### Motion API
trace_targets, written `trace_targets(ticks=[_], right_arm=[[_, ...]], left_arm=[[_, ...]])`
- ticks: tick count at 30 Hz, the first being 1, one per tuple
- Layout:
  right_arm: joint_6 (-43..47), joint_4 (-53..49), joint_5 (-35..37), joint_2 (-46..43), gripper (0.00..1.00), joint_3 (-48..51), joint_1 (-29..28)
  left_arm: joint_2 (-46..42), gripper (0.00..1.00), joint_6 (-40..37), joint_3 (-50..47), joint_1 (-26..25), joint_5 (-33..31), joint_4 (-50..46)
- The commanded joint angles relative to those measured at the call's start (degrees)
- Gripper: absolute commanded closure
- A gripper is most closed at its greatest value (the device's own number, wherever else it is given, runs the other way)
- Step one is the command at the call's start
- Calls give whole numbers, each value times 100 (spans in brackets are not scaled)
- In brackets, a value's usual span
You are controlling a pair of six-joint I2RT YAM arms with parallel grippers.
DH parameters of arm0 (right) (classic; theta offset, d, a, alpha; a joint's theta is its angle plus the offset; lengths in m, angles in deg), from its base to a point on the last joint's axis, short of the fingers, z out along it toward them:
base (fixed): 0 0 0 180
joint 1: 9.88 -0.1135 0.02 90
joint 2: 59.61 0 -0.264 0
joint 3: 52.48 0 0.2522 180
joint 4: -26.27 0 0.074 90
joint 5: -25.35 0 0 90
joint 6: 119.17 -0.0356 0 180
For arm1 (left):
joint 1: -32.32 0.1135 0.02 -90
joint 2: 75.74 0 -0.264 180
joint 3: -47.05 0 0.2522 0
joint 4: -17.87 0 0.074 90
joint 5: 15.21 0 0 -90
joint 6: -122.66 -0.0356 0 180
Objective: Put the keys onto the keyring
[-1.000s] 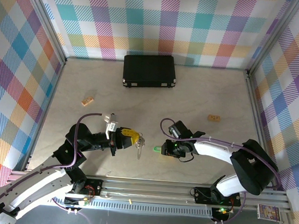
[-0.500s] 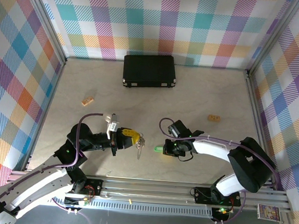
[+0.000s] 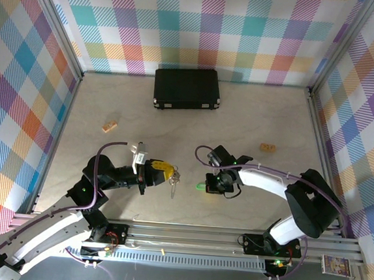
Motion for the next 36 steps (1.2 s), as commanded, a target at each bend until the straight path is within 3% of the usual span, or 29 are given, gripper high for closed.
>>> trace_targets(ticks=[1,12,18,27,30,36], right_arm=[[367,-1266,39,300,100,-397,-46],[1081,-2840,257,1214,100,-1295,-158],[1152,-2889,226,1409,99,-1447,-189],[736,-2517,135,834,71,-1439,-191],[262,-2144,105,356,61,-1090,-187],[-587,-1194,-38,-531,51,-227,-187]], left_arm=[[-167,100,-127,-58,92,-216,-78],[-375,100,-10,-410,85,-380,311],[-339,100,68,-531,87,-371,510],[-272,100,105,-513,85,-311,585],[-239,100,130,-496,85,-273,621],[-211,100,189,-496,88,-243,662]])
